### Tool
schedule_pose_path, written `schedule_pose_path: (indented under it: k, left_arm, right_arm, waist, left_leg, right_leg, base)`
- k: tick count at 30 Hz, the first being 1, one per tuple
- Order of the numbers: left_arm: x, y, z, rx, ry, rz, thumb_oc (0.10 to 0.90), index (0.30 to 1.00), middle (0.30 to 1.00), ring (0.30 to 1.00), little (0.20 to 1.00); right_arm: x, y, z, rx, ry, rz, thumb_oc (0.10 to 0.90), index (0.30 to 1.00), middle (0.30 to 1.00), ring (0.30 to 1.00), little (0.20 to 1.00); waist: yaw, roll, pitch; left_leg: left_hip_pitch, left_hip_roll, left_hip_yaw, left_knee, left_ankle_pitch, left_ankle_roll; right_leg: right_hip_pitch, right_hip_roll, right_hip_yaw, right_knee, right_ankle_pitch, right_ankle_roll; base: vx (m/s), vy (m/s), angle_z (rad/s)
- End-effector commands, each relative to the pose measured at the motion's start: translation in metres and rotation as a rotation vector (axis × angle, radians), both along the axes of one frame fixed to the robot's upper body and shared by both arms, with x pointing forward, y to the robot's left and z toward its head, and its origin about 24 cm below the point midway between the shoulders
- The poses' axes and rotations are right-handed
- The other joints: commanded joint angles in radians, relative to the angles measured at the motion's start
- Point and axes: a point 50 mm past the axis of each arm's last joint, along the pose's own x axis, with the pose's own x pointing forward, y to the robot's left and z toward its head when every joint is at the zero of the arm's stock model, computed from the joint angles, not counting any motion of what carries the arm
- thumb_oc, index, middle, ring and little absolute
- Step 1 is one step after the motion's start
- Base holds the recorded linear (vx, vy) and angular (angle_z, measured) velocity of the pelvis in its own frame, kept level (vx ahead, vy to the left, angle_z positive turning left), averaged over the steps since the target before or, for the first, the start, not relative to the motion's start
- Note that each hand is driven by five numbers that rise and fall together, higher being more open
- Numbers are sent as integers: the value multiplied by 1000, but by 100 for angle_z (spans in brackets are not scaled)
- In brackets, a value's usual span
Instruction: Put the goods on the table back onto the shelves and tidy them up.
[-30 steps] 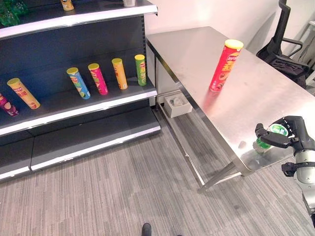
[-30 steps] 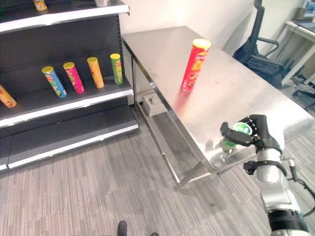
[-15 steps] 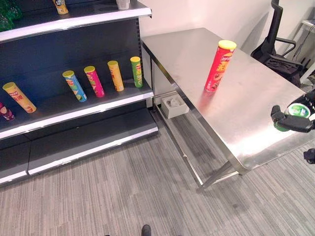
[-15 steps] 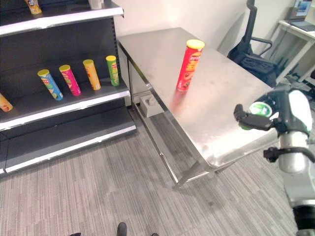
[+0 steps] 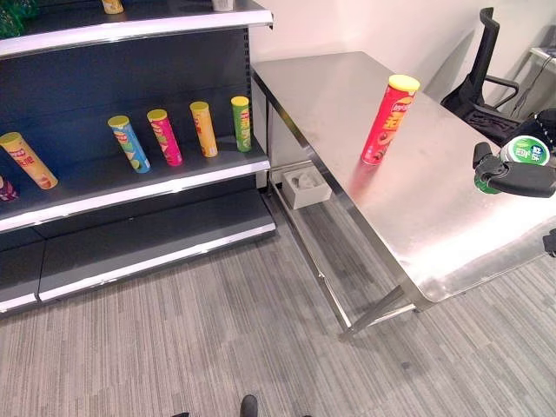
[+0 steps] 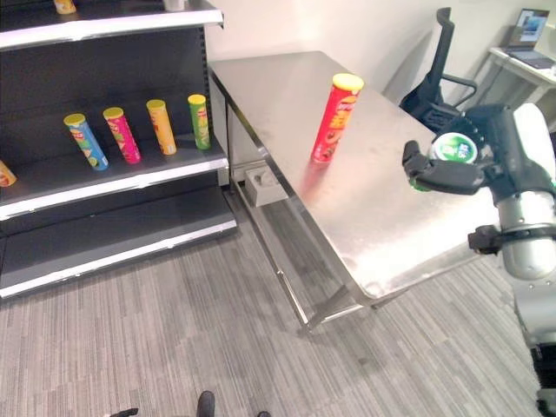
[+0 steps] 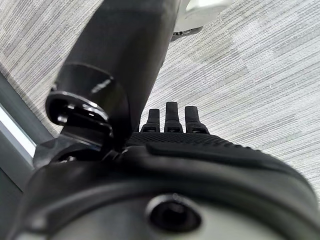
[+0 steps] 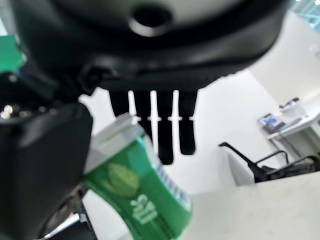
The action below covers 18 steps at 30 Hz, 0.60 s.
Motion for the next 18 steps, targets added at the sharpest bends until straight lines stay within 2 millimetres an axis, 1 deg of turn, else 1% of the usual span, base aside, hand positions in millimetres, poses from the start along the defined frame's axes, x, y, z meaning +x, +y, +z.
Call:
schedule_pose_path:
  k: [1, 9, 12, 13, 14, 15, 16, 17, 18]
  left_arm:
    - [12, 7, 3, 30, 1, -87, 800, 900, 900, 900, 900]
    - [10, 9, 2, 40, 9, -87, 800, 900, 900, 900, 900]
    - [12, 9, 4, 41, -7, -87, 800, 900, 900, 900, 900]
    - [14, 11, 5, 45, -15, -88, 800, 900, 900, 900, 900]
    - [25, 14, 8, 54, -45, -87, 800, 900, 900, 900, 900]
    - [25, 14, 8, 54, -47, -87, 800, 900, 900, 900, 900]
    - [40, 16, 12, 65, -88, -97, 800, 900, 900, 900, 900]
    - [40, 16, 12, 65, -88, -98, 800, 900, 900, 900, 900]
    - [42, 14, 12, 57, -91, -95, 800, 900, 900, 900, 900]
  right_arm:
    - [-13, 7, 80, -83, -293, 38, 400, 300, 300, 300, 300]
    - [-11, 8, 80, -75, -293, 44, 400, 300, 300, 300, 300]
    - [-12, 13, 84, -87, -308, 67, 400, 300, 300, 300, 300]
    - [-13, 17, 87, -99, -318, 85, 400, 300, 300, 300, 300]
    - [-16, 22, 95, -114, -350, 104, 400, 300, 300, 300, 300]
    - [-16, 22, 95, -114, -352, 104, 400, 300, 300, 300, 300]
    - [-22, 21, 107, -108, -398, 108, 400, 300, 300, 300, 300]
    - [-23, 21, 108, -108, -399, 106, 400, 300, 300, 300, 300]
    - [-26, 18, 110, -97, -411, 94, 400, 300, 300, 300, 300]
  waist:
    - [52, -29, -80]
    - [54, -31, -84]
    - [54, -31, -84]
    - [56, -33, -77]
    - [58, -43, -43]
    - [54, -43, -44]
    - [58, -64, 3]
    - [54, -64, 0]
    - [50, -64, -6]
  left_leg:
    - [70, 156, 69, 7, -80, -115]
    - [70, 150, 69, 7, -84, -116]
    - [73, 149, 64, 7, -87, -115]
    - [66, 150, 60, 18, -85, -114]
    - [10, 145, 49, 89, -92, -119]
    - [-3, 143, 44, 106, -99, -119]
    - [-116, 137, 27, 226, -105, -135]
    - [-128, 137, 21, 236, -108, -135]
    - [-138, 171, 26, 188, -86, -138]
  right_leg:
    - [-27, 13, -17, 7, -24, 41]
    - [-24, 6, -23, 7, -20, 44]
    - [-22, 7, -21, 7, -22, 42]
    - [-22, 6, -16, 7, -21, 40]
    - [-34, -2, -18, 16, -19, 33]
    - [-38, -3, -22, 16, -19, 34]
    - [-63, -18, -50, 35, -20, 25]
    - [-67, -17, -55, 36, -20, 25]
    - [-66, -19, -75, 31, -17, 35]
  base:
    - [0, 0, 0]
    - [0, 0, 0]
    - [0, 0, 0]
    - [-112, -17, 3]
    - [-122, -12, 4]
    - [-294, 1, 16]
    - [-194, 6, 50]
    - [-147, 73, 78]
    - [89, 241, 99]
